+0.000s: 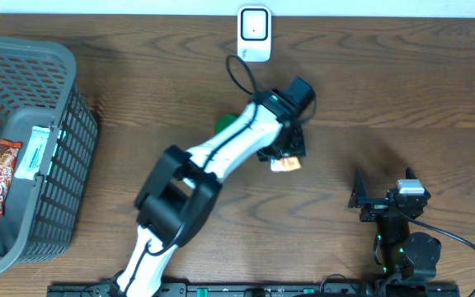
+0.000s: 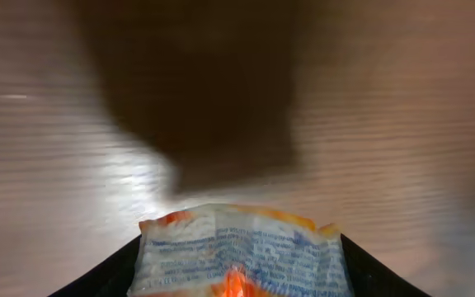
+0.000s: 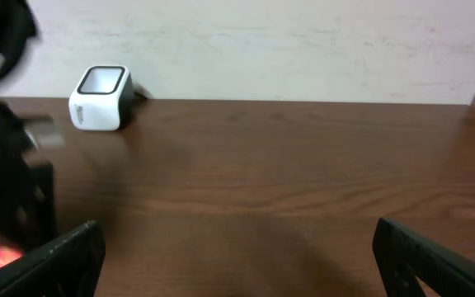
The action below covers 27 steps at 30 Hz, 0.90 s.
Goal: Scan the item barcode
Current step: 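Carry the orange box to the scanner and hold it there, then drop the orange box on the table right of the container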
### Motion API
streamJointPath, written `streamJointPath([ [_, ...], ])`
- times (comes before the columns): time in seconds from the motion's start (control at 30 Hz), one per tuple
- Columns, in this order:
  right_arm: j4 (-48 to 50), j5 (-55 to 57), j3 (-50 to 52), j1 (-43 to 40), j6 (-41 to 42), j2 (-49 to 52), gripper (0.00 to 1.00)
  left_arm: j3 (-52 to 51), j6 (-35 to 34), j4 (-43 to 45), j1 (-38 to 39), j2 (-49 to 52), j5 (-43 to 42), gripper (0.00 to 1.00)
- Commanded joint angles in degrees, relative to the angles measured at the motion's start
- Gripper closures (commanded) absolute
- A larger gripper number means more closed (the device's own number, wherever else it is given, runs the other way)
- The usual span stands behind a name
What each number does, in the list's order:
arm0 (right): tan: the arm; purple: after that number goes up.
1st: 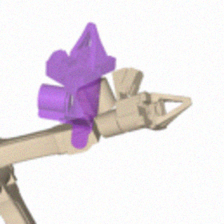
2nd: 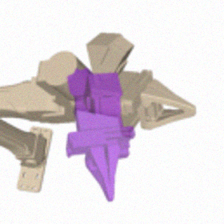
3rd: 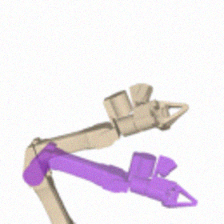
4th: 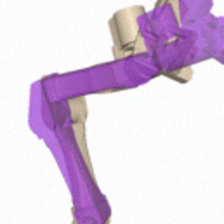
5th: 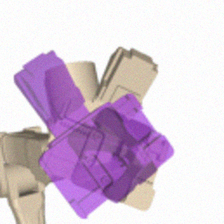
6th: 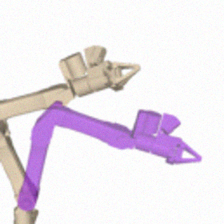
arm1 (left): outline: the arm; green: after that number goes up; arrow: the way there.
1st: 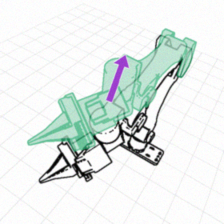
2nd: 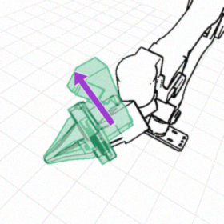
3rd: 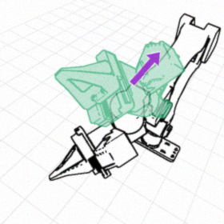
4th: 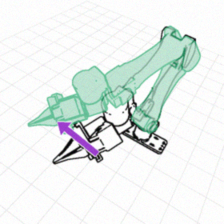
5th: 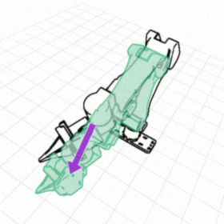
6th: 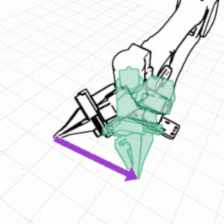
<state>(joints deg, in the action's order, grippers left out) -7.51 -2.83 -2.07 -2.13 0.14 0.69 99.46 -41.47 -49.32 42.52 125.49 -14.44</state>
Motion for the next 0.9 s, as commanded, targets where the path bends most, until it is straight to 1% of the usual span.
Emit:
streamJointPath([
  [0.0,0.02,-0.09,0.2,0.35,-0.63,-0.31,0.01,-0.35,0.96,0.7,0.48,1.92,1.03,0.39],
  [0.07,0.0,-0.11,0.2,0.35,-0.63,-0.31,0.01,-0.35,0.98,0.9,0.46,2.25,1.25,0.38],
  [0.13,0.0,-0.09,0.2,0.35,-0.63,-0.31,0.01,-0.28,1.09,0.87,0.31,2.05,3.69,0.22],
  [0.2,0.0,-0.09,0.2,0.35,-0.66,-0.31,0.01,0.35,3.58,0.85,0.13,1.22,7.8,0.06],
  [0.23,0.0,-0.09,0.2,0.35,-0.63,-0.31,0.01,1.11,5.35,0.61,-0.04,0.7,9.01,0.04],
  [0.37,0.02,-0.09,0.22,0.35,-0.66,-0.31,0.01,10.23,14.49,-3.26,-1.33,-4.81,11.41,0.03],
  [0.43,0.0,-0.09,0.2,0.35,-0.63,-0.31,0.01,17.29,21.16,-6.6,-2.4,-9.2,13.4,0.03],
  [0.47,0.02,-0.09,0.2,0.35,-0.63,-0.31,0.01,20.83,24.09,-8.52,-3.08,-11.74,15.58,0.03],
  [0.53,0.0,-0.09,0.2,0.35,-0.63,-0.31,0.01,26.38,26.58,-11.69,-4.7,-16.68,22.82,0.03],
  [0.63,0.0,-0.09,0.2,0.35,-0.66,-0.31,0.01,30.62,26.91,-13.99,-9.05,-25.35,36.76,0.02],
  [0.67,0.02,-0.09,0.2,0.35,-0.66,-0.31,0.01,30.64,26.88,-14.1,-11.3,-28.2,40.17,0.01],
  [0.7,0.0,-0.11,0.2,0.35,-0.63,-0.31,0.01,30.64,26.84,-14.95,-15.67,-32.04,42.32,0.0],
  [0.77,0.0,-0.09,0.2,0.35,-0.63,-0.31,0.01,30.64,24.44,-17.59,-23.91,-36.13,41.9,0.0],
  [0.87,0.0,-0.09,0.2,0.35,-0.66,-0.31,0.01,30.58,16.68,-24.39,-38.1,-38.62,41.57,0.01],
])
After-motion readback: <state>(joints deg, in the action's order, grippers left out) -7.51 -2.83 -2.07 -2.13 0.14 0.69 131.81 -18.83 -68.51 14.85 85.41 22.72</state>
